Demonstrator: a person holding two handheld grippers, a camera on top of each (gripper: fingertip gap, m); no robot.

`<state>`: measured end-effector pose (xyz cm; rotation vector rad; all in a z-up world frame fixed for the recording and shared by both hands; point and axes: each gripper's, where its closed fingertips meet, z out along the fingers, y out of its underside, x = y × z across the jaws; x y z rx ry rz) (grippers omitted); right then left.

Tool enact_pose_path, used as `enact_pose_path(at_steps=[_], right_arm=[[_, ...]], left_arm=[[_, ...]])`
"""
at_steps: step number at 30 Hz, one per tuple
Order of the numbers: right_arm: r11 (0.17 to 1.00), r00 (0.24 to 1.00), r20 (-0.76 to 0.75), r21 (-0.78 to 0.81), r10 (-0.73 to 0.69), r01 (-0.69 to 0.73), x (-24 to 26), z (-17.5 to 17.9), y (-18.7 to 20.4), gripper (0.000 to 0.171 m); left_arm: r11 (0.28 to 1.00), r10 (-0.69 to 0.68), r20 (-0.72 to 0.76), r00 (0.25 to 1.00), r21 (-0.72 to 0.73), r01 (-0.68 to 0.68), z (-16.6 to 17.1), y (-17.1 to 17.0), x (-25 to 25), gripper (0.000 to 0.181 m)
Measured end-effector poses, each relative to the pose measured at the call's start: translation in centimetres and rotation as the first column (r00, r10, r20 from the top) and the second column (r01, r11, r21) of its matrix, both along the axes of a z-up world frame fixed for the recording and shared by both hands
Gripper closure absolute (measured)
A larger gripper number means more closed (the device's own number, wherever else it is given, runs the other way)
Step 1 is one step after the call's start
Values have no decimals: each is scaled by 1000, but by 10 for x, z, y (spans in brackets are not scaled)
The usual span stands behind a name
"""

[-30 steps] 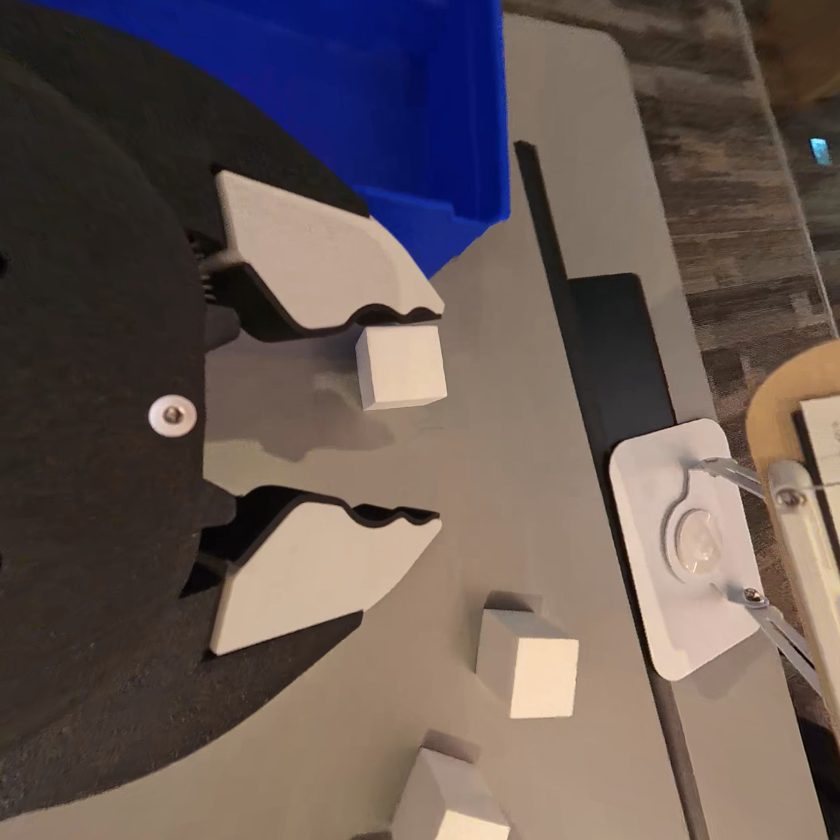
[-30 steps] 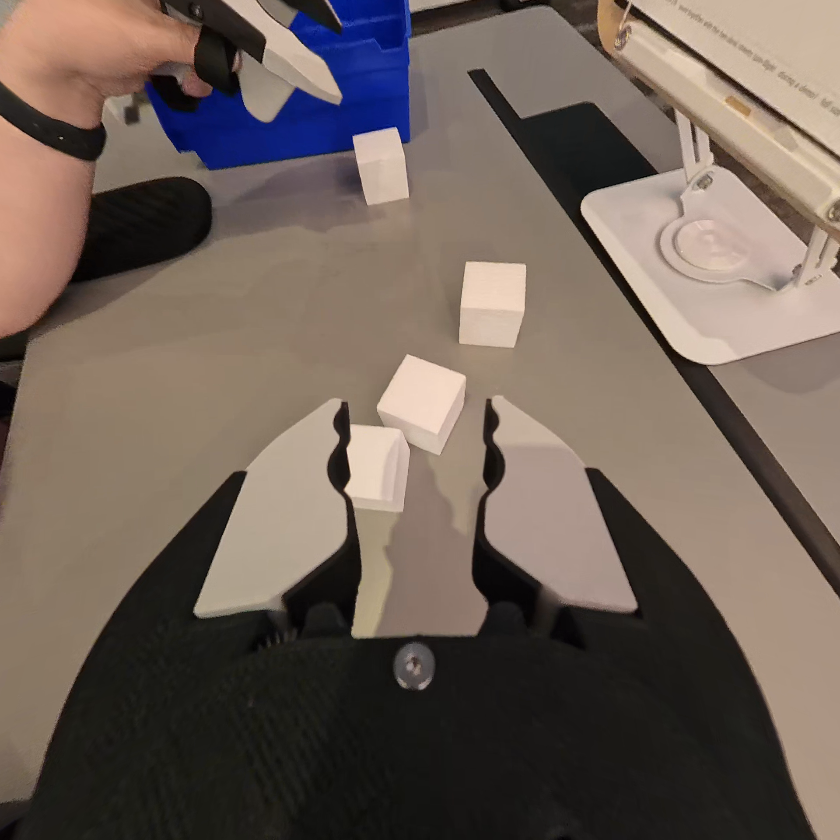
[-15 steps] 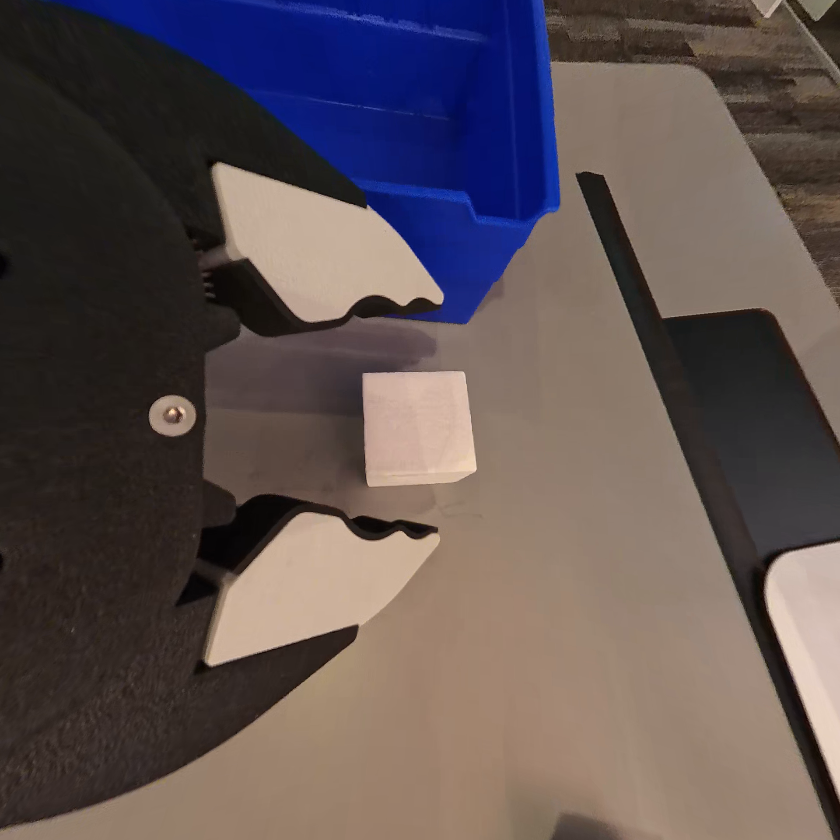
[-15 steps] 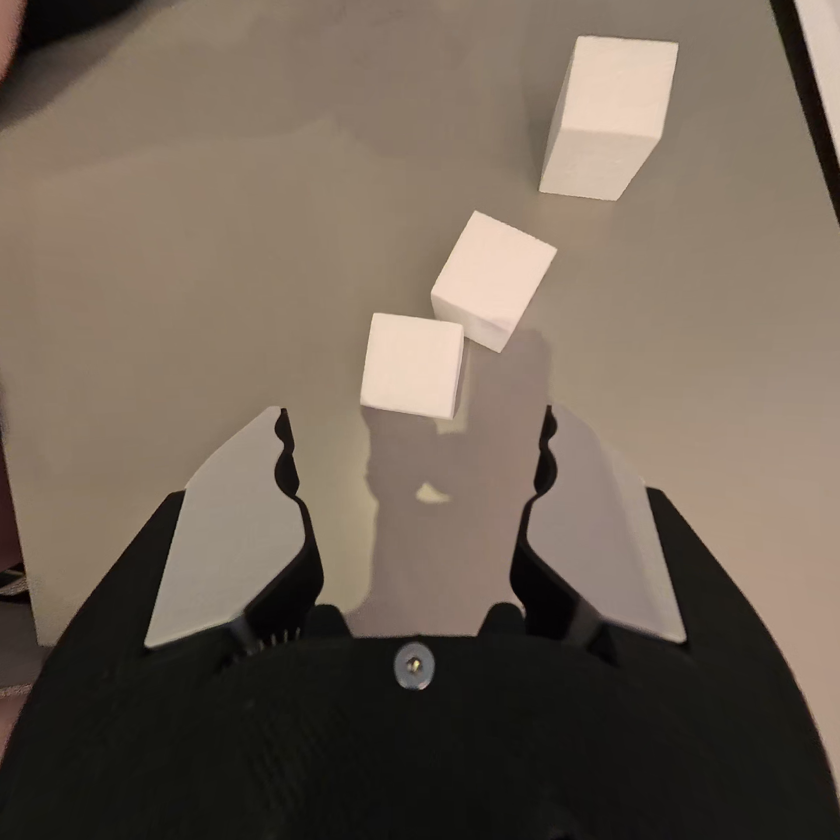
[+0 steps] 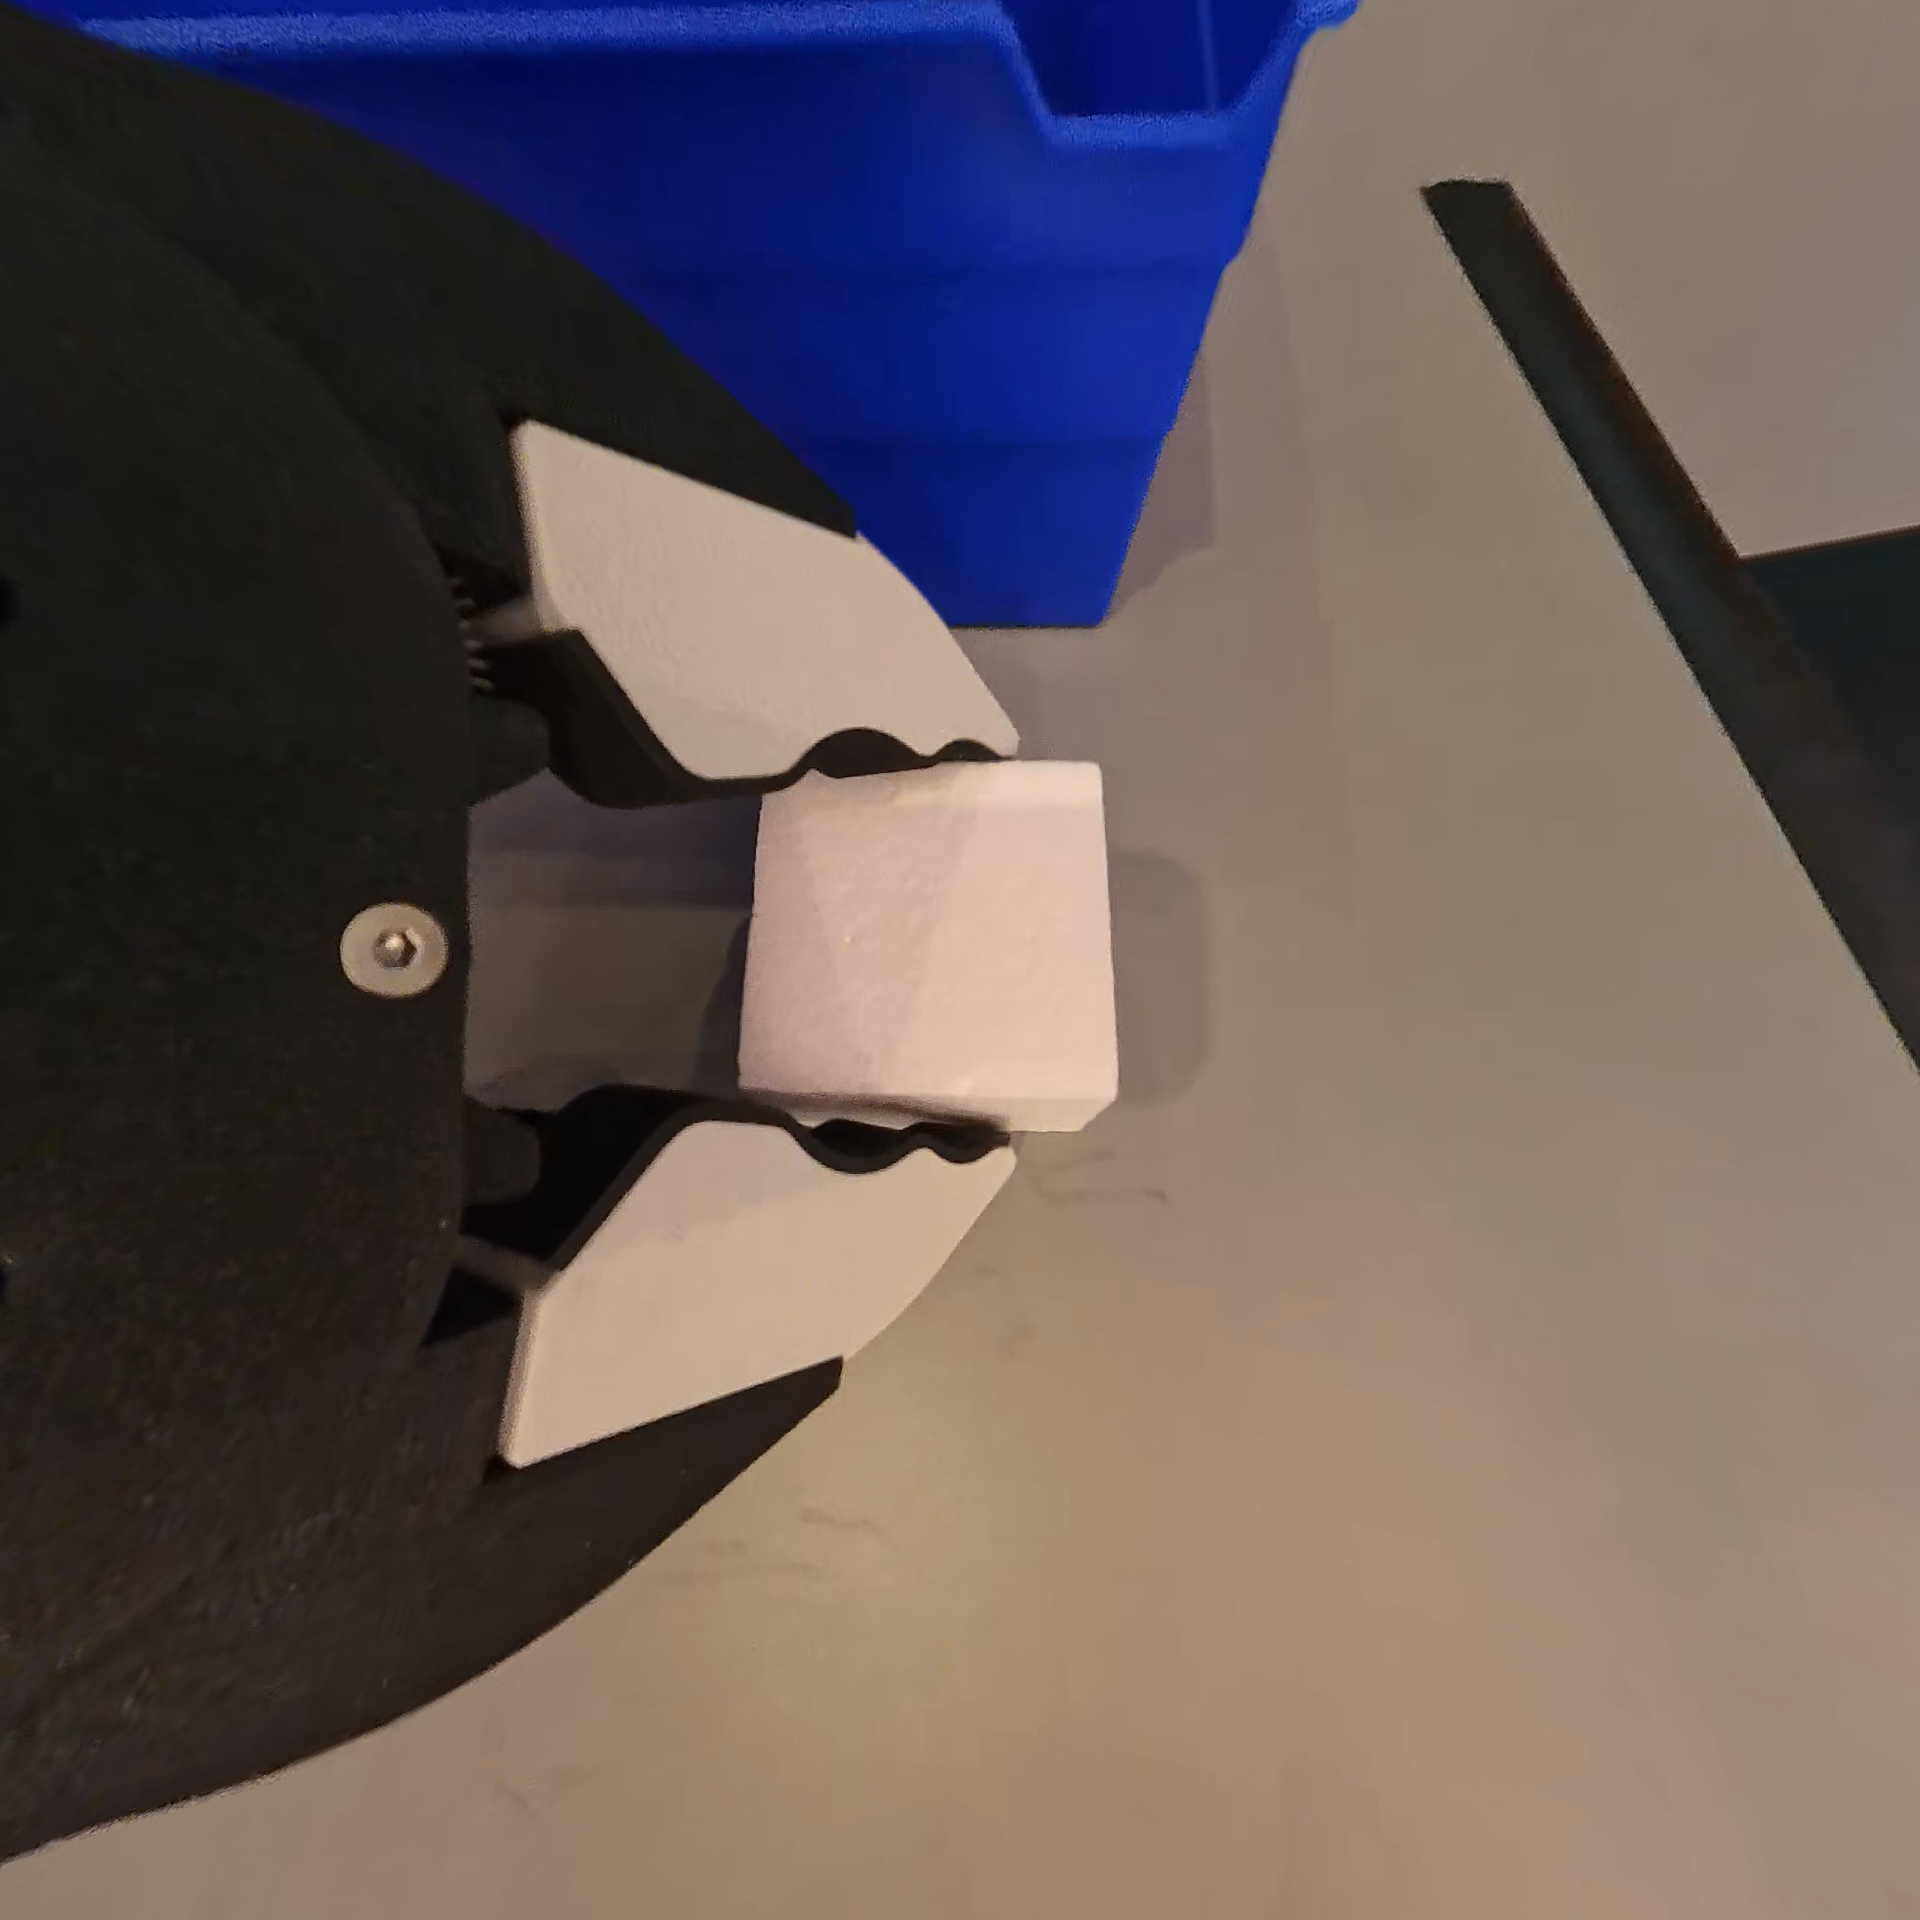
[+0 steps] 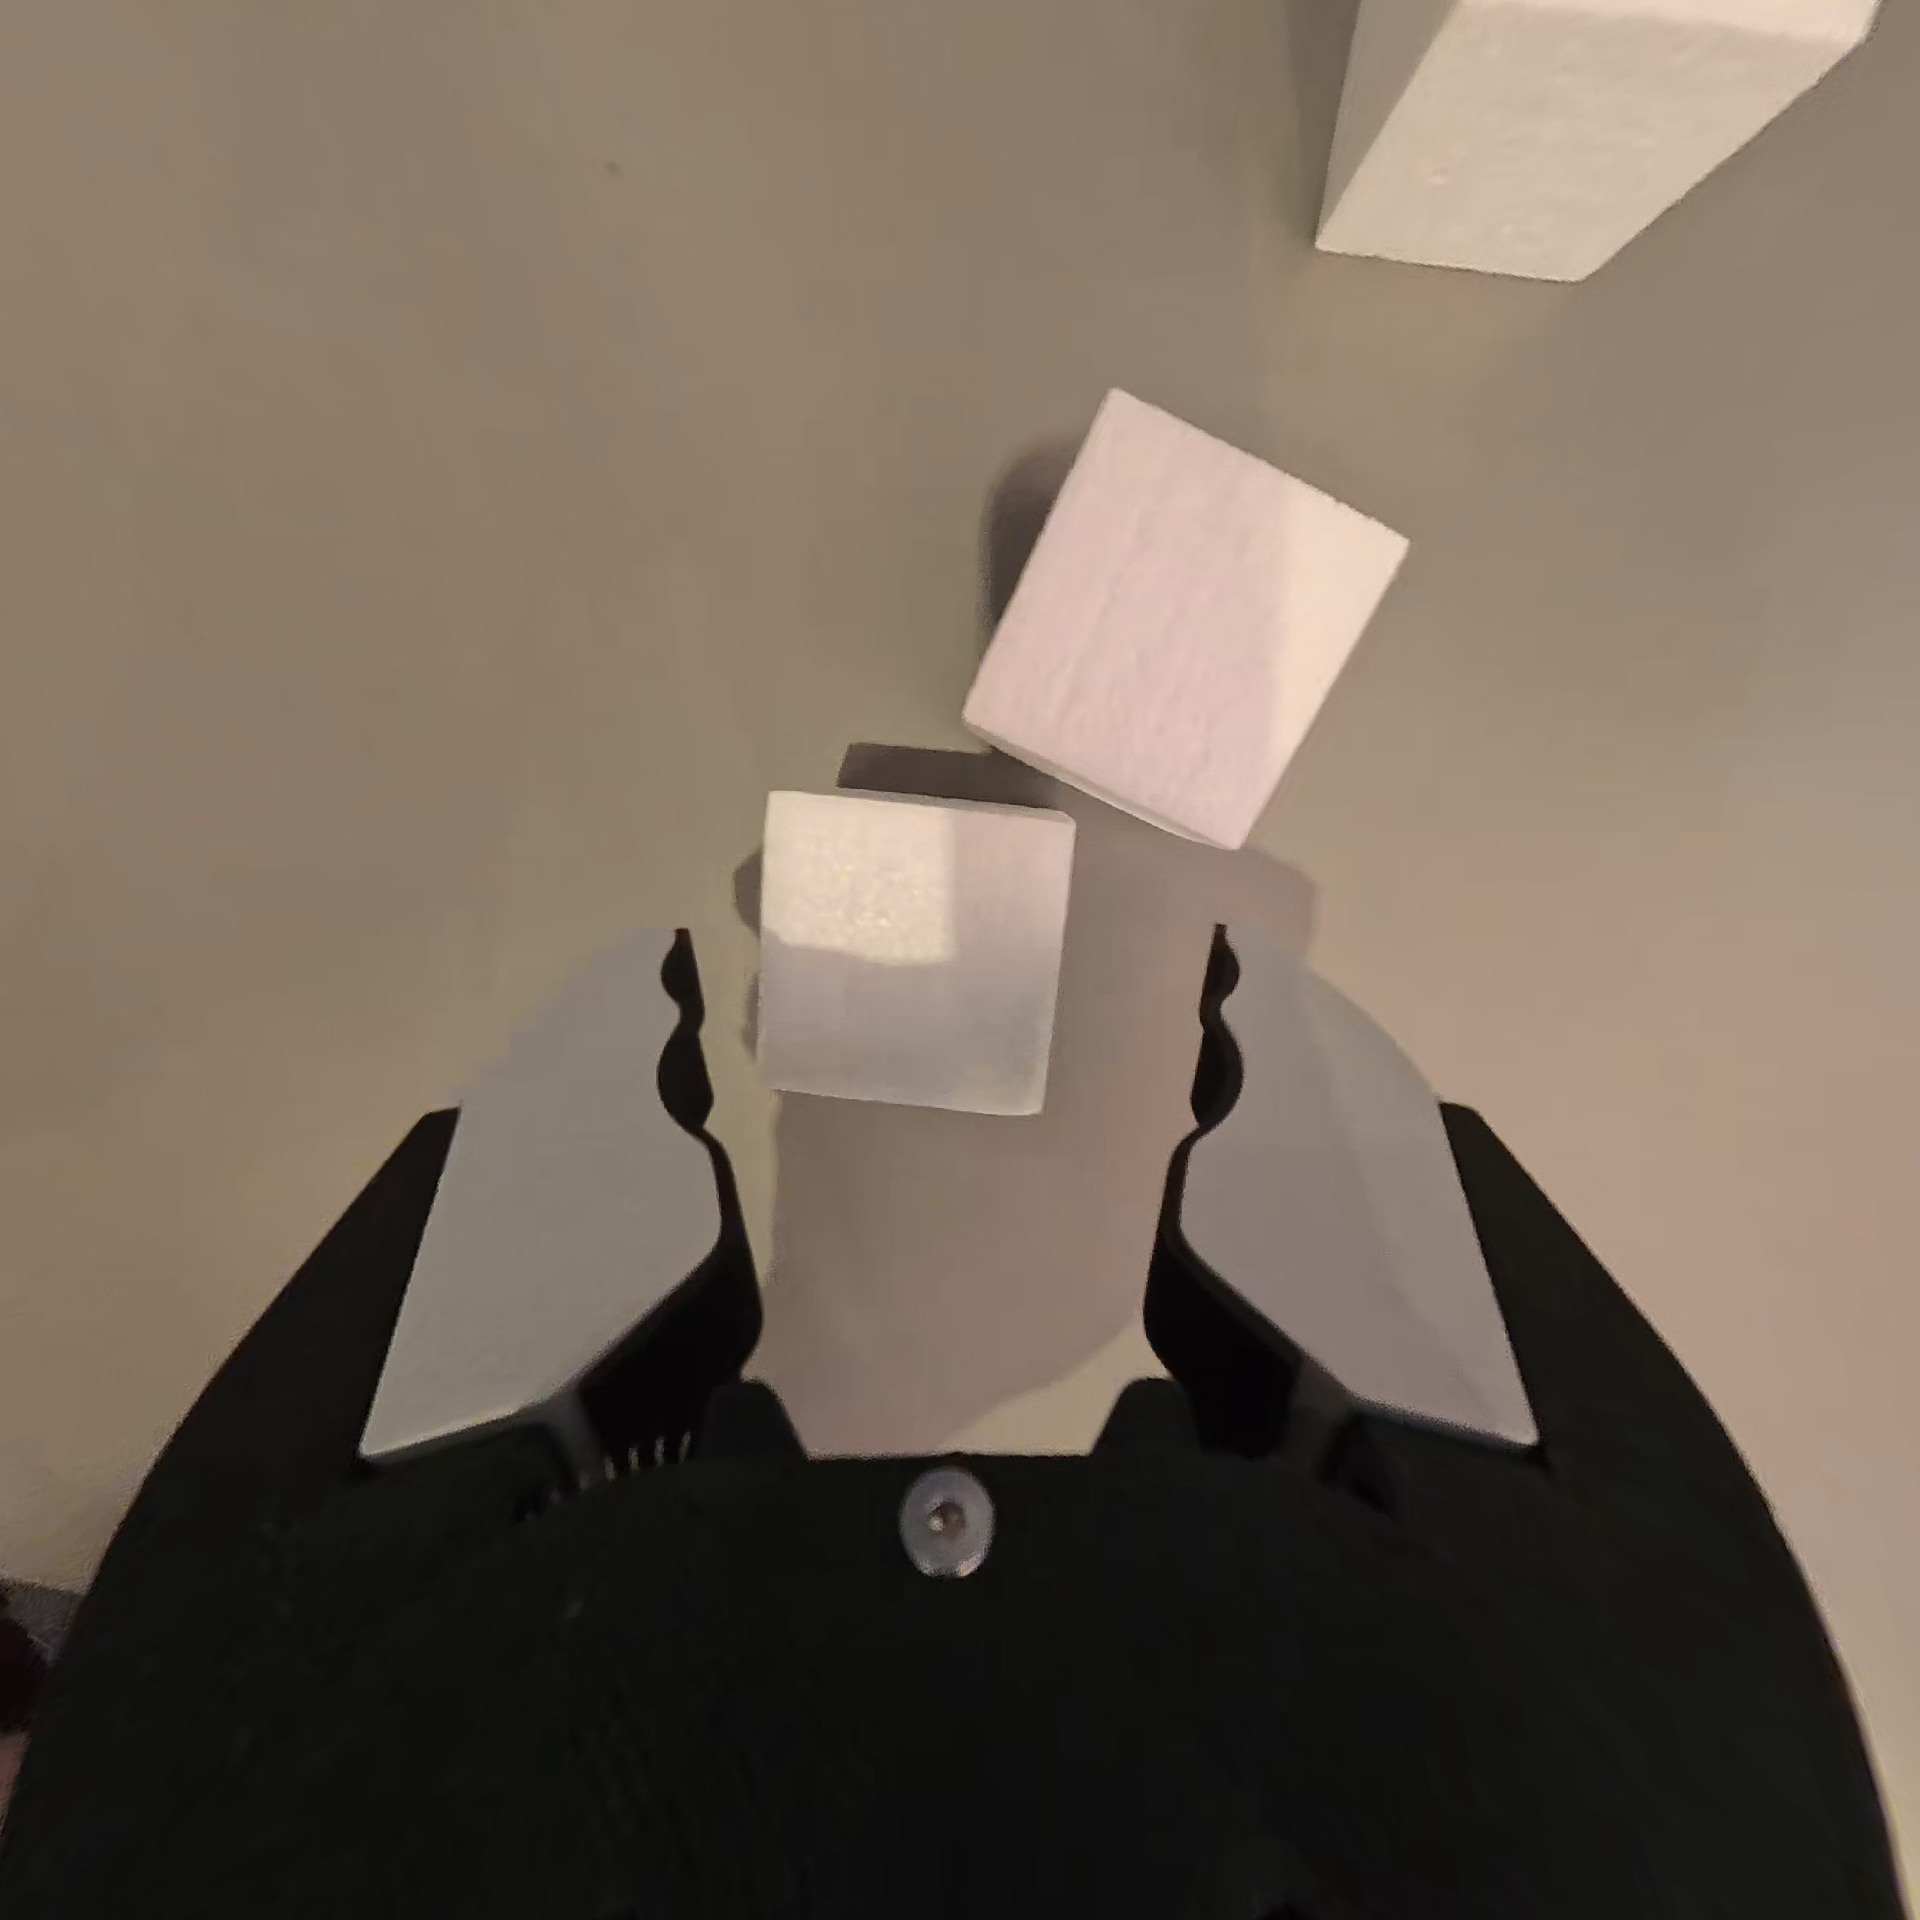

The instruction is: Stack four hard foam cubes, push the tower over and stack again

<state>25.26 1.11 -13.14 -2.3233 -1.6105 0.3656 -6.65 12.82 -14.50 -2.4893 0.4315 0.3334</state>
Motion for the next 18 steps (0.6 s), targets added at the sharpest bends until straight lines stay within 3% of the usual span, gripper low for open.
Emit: enact_pose_path(at_steps=[3,8,12,16,18], right_arm=[[999,999,-37,-41,-1,-1,-4,-1,-4,92],[999,999,46,-44,12,-10,7,-12,-4,112],[999,999,38,-50,15,-13,17,-10,-2,113],[997,998,-43,-50,-55,53,42,15,3,113],[993,989,-91,-18,-116,115,63,33,9,113]], left_arm=[[1000,-14,-20,1000,15,15,1,2,1,117],[1000,-22,2,1000,15,22,5,1,2,117],[998,-44,15,999,54,43,21,-1,9,117],[983,-171,203,964,103,153,51,-10,63,117],[950,-311,365,877,133,282,68,-26,118,117]])
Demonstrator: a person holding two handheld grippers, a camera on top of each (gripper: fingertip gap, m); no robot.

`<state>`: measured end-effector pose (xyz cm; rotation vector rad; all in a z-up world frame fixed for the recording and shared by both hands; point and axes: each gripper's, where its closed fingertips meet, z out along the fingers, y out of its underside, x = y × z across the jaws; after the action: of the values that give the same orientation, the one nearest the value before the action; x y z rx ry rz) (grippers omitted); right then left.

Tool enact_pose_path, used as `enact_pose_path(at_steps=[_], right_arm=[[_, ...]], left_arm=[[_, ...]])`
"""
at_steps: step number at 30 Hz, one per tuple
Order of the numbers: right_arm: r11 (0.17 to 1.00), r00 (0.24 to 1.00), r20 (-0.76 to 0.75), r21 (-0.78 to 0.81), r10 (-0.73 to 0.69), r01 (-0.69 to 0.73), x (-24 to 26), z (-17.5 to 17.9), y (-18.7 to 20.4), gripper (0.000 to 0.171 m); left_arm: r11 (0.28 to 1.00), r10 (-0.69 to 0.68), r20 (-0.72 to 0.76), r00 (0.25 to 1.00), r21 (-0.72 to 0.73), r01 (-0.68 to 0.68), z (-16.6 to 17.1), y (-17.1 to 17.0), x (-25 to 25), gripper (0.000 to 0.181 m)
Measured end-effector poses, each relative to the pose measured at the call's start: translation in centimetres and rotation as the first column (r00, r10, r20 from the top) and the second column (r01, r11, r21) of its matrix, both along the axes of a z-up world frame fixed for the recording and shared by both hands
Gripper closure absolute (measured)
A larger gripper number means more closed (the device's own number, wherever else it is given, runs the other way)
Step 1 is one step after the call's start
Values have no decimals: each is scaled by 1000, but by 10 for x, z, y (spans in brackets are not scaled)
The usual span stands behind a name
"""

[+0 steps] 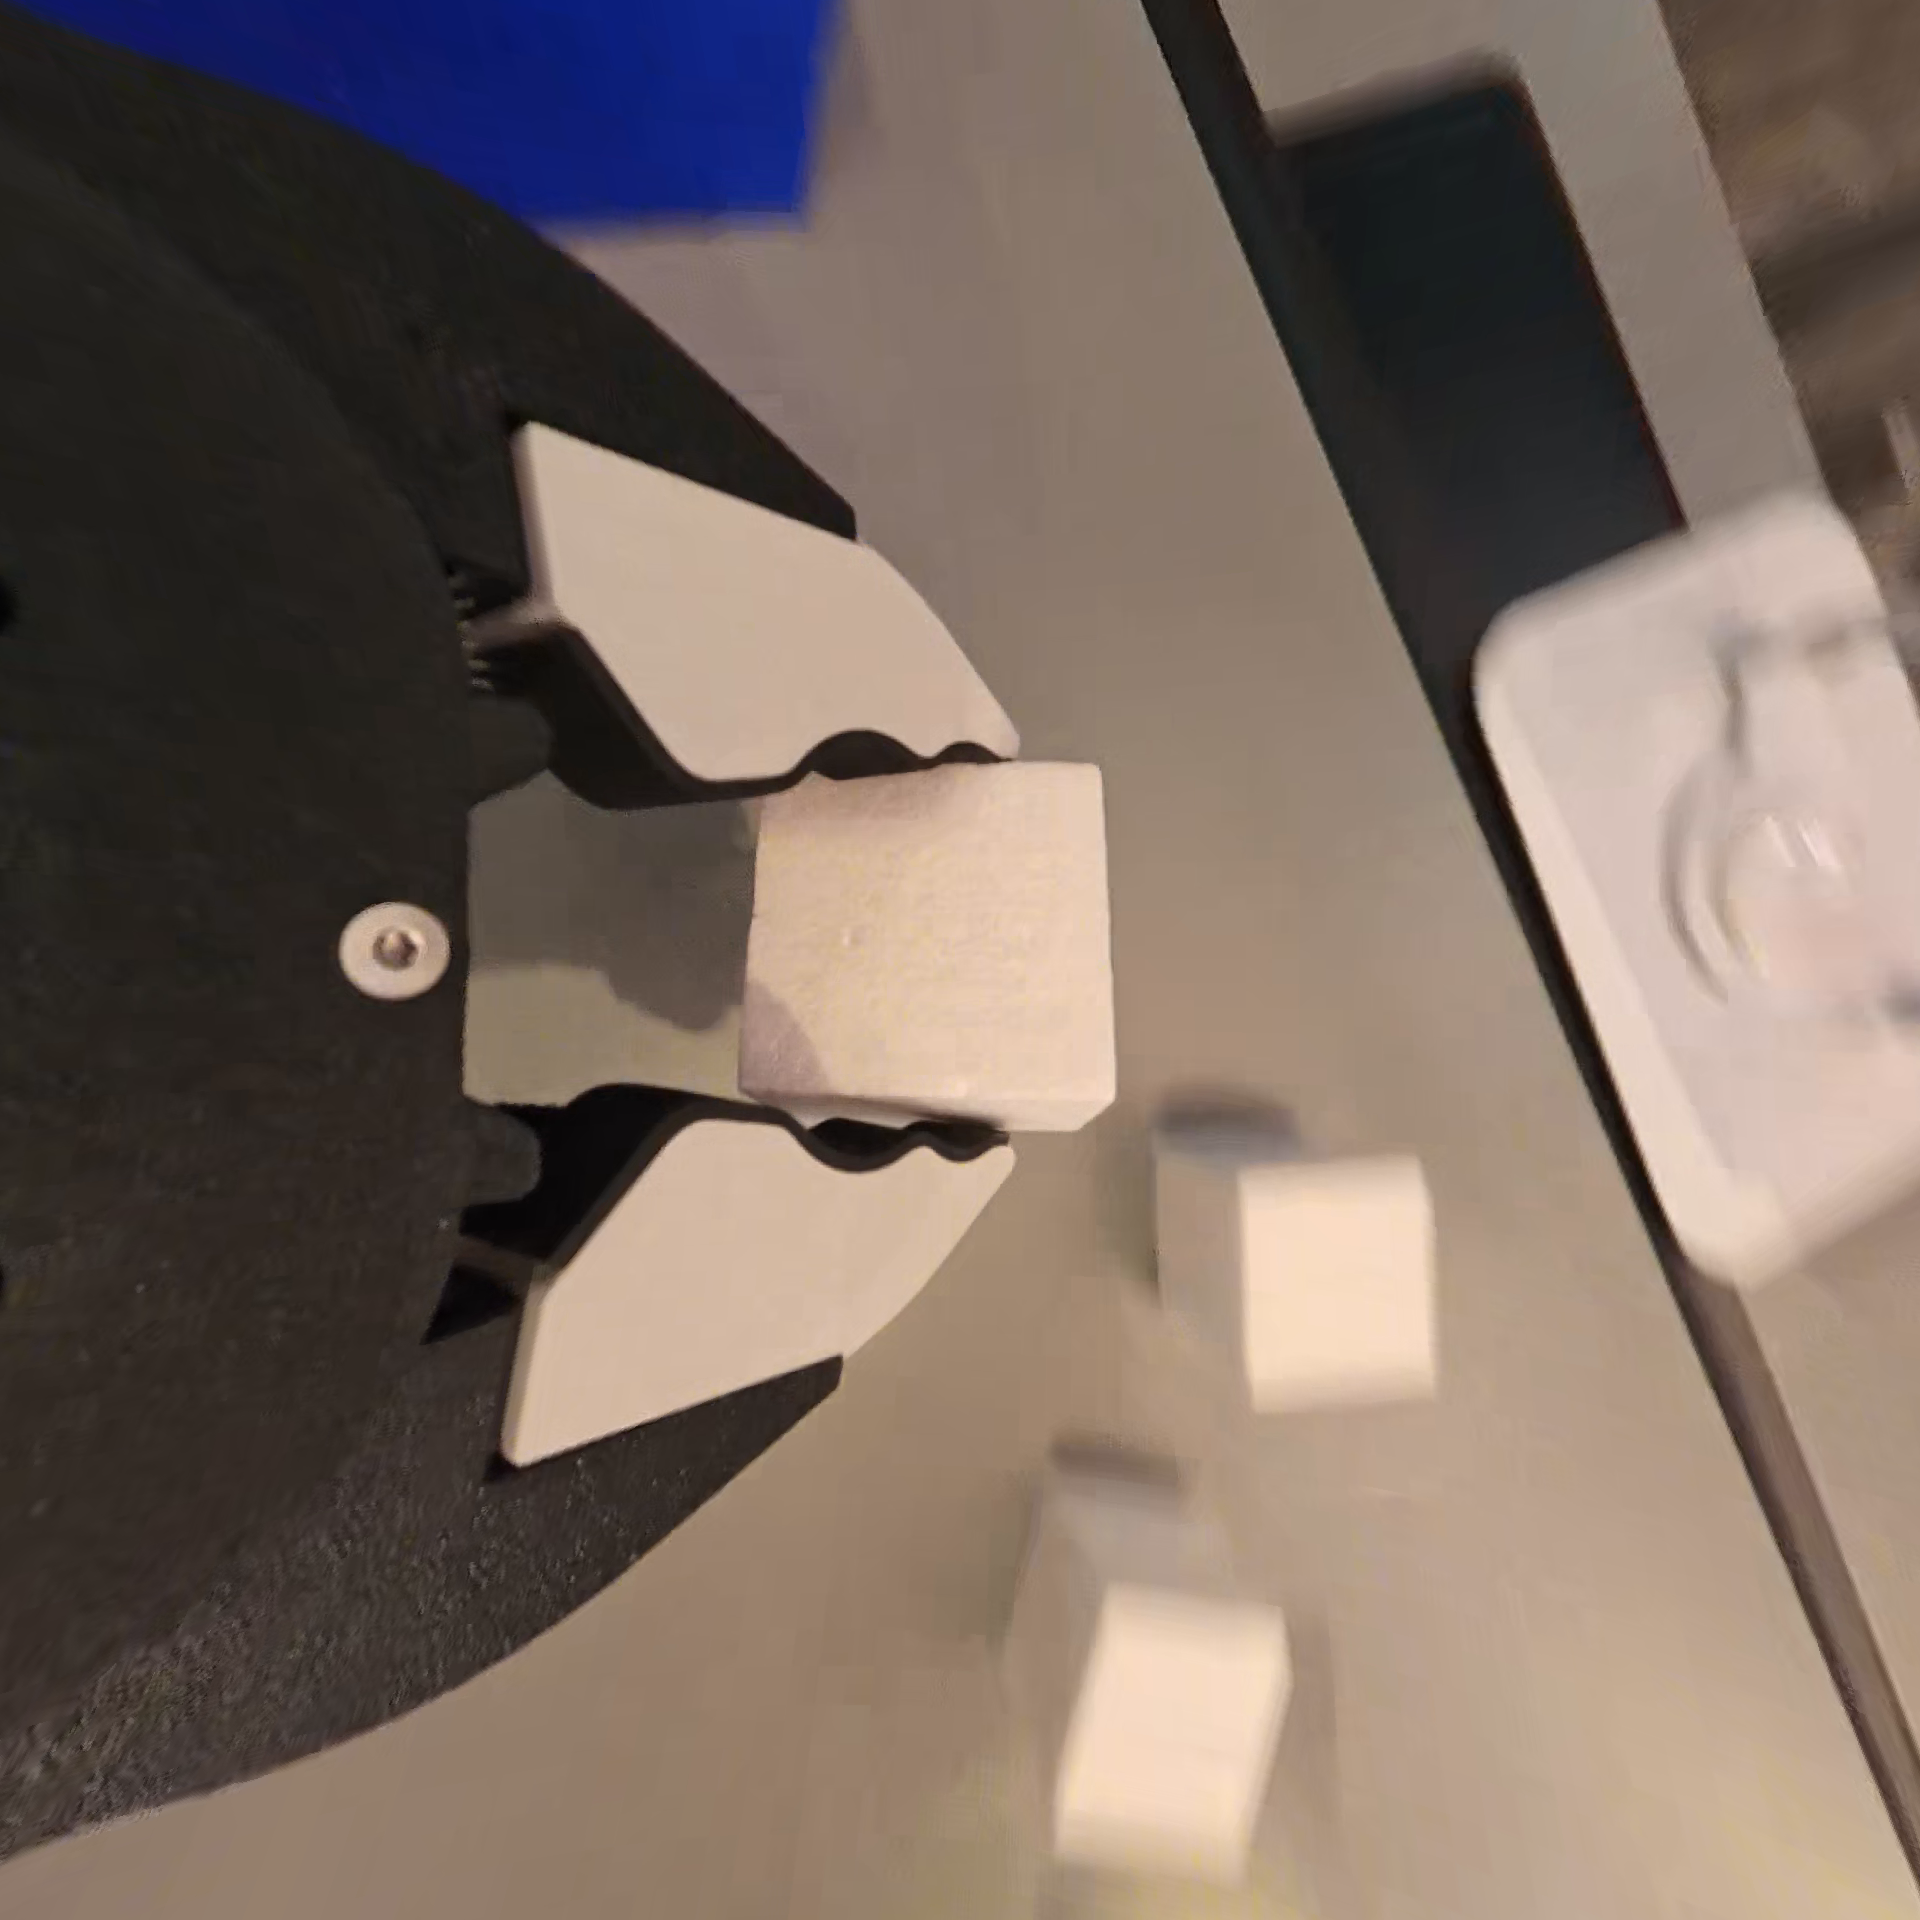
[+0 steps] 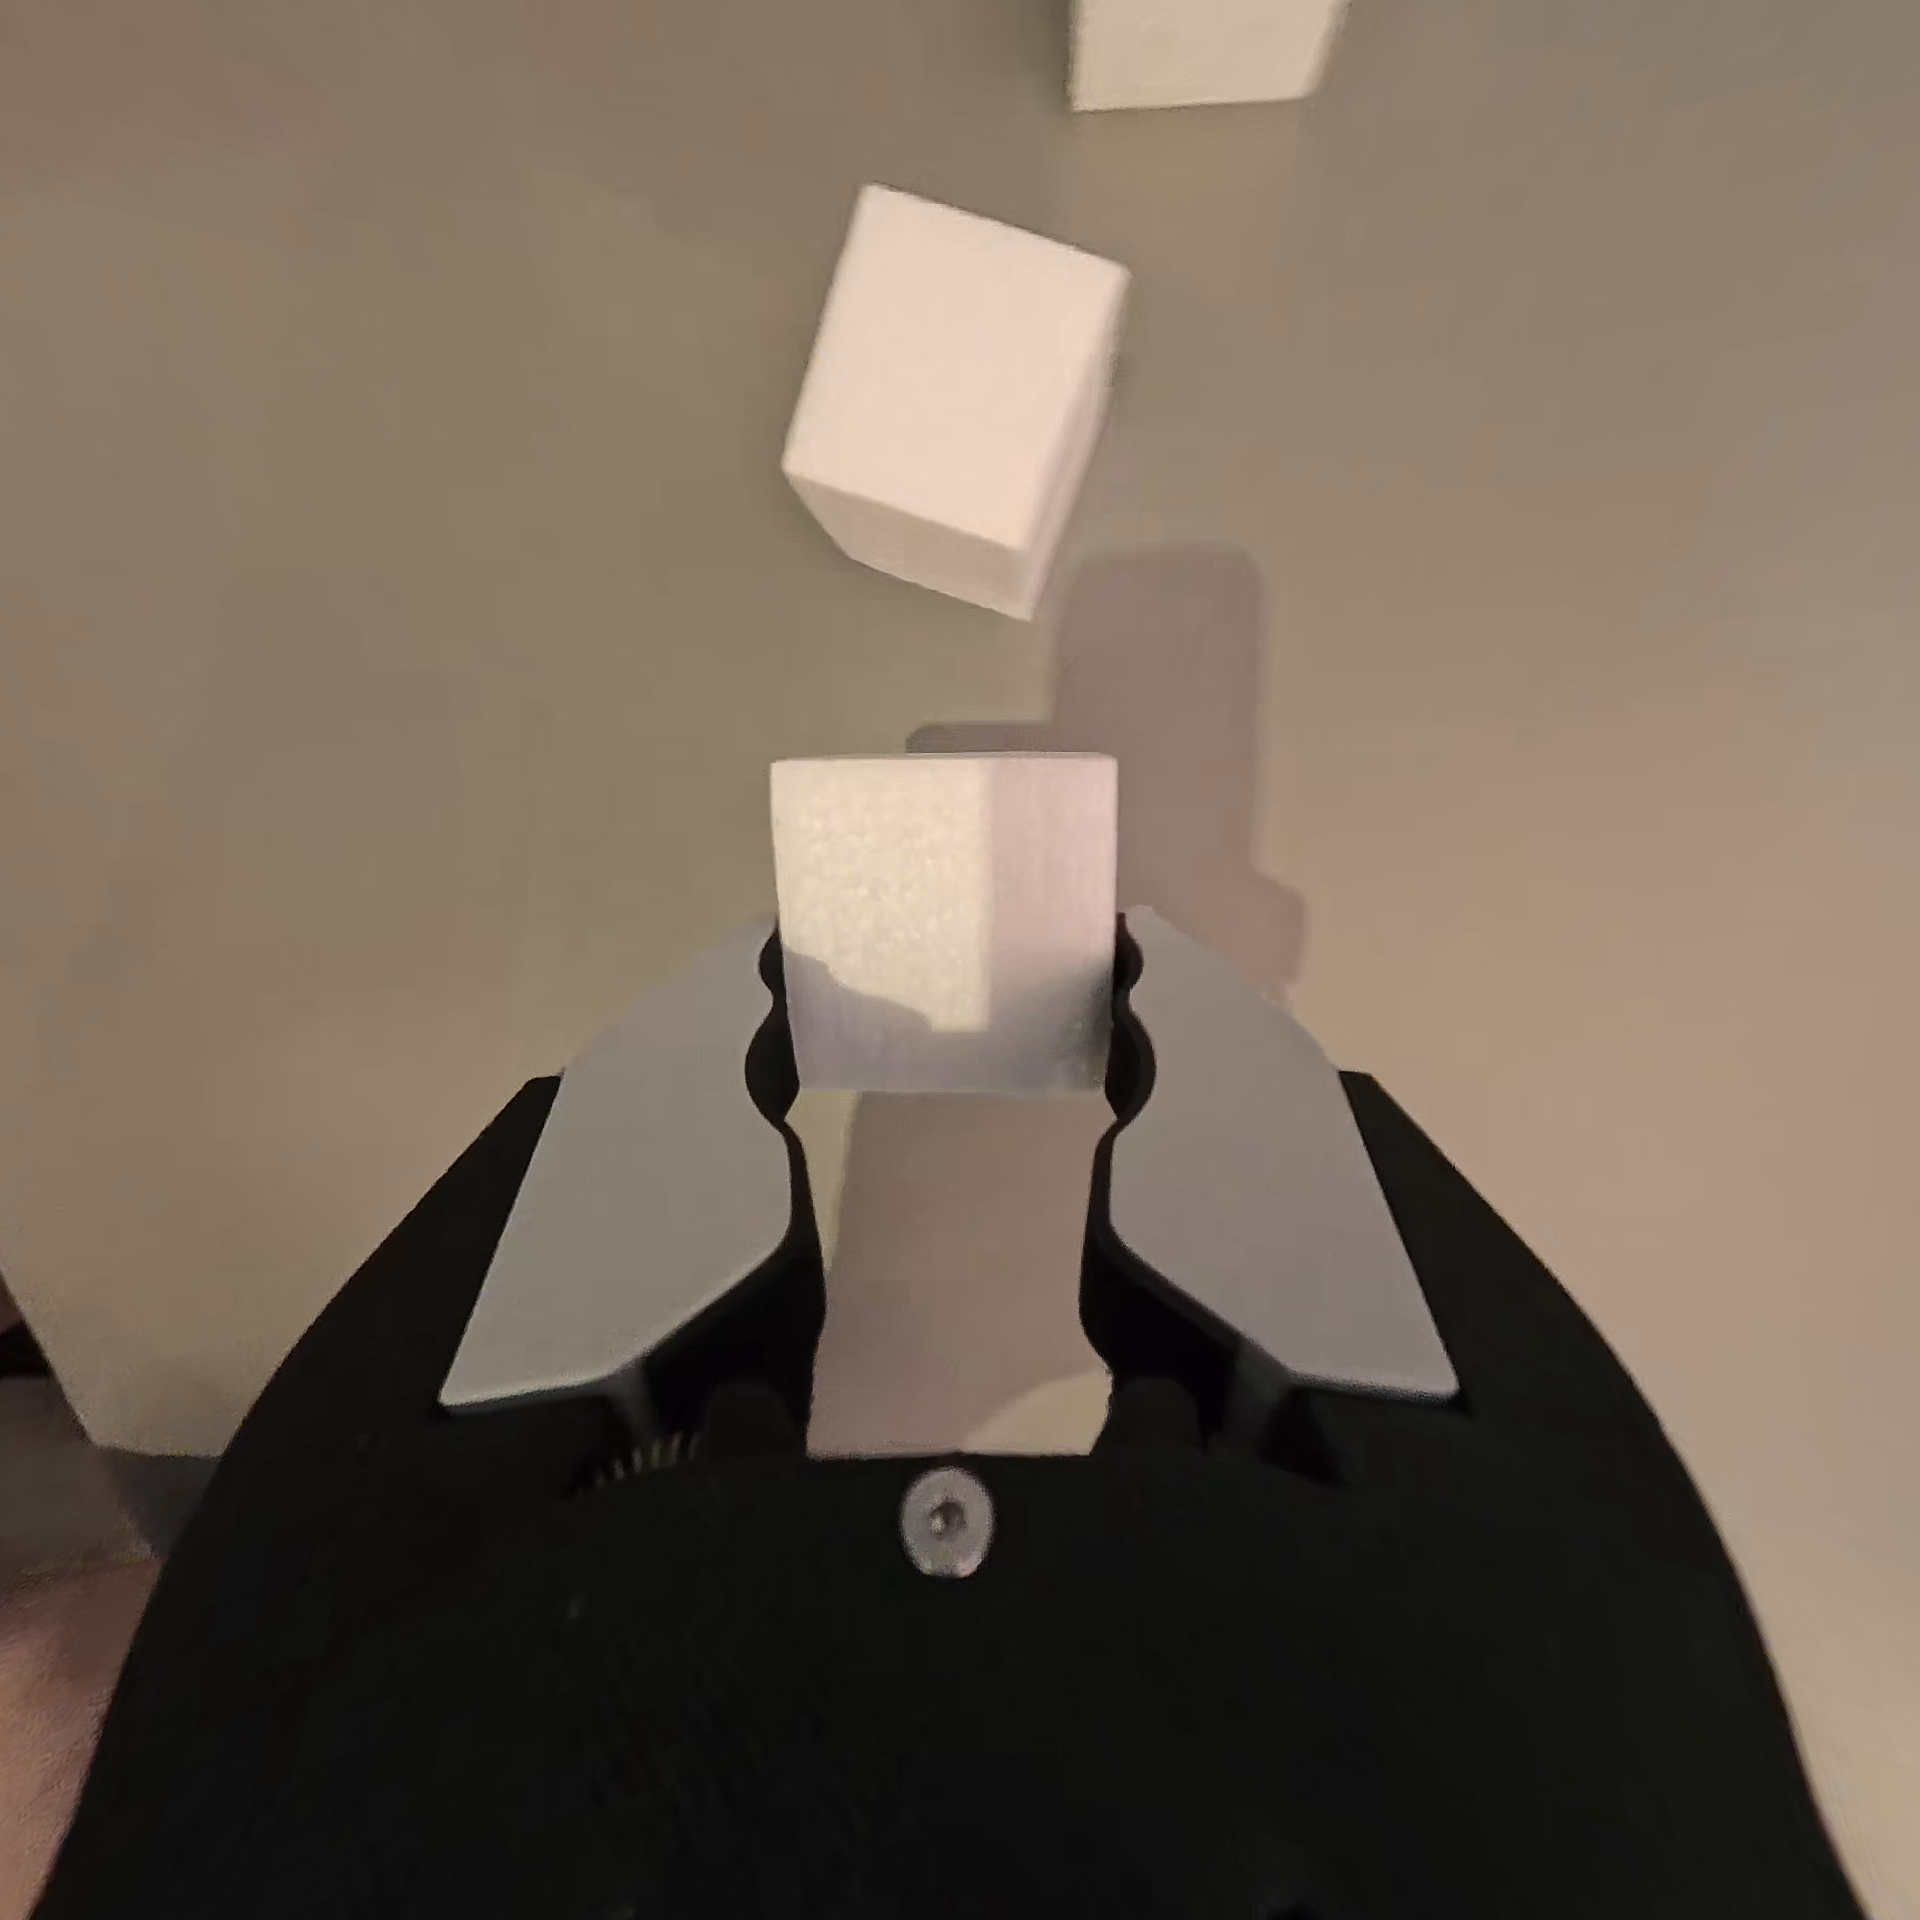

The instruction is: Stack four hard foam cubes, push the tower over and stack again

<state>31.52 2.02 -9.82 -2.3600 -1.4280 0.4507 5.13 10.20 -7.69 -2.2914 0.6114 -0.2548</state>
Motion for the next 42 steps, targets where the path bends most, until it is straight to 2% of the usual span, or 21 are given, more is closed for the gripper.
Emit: enact_pose_path(at_steps=[2,4,7,10,13,15,30,42], right_arm=[[996,996,-44,44,-77,79,24,18,7,113],[986,985,-86,64,-148,154,46,31,9,113],[973,972,-119,87,-204,215,70,42,10,113],[968,965,-141,87,-224,237,80,44,10,113],[971,969,-130,83,-212,224,80,42,8,113],[973,971,-122,80,-204,215,80,40,8,113],[976,973,-115,60,-200,208,78,34,12,113],[979,976,-99,38,-195,200,77,25,14,113]], left_arm=[[992,-125,134,983,-5,127,17,-20,52,117],[977,-214,166,963,17,214,26,-38,94,117],[963,-269,98,958,38,267,29,-50,140,117],[963,-269,0,963,27,269,22,-46,168,117],[973,-225,-148,963,11,229,8,-35,171,117],[977,-210,-193,958,1,214,0,-32,171,117],[976,-218,-284,934,-47,214,-21,-35,177,117],[979,-202,-314,928,-26,204,-23,-33,180,117]])
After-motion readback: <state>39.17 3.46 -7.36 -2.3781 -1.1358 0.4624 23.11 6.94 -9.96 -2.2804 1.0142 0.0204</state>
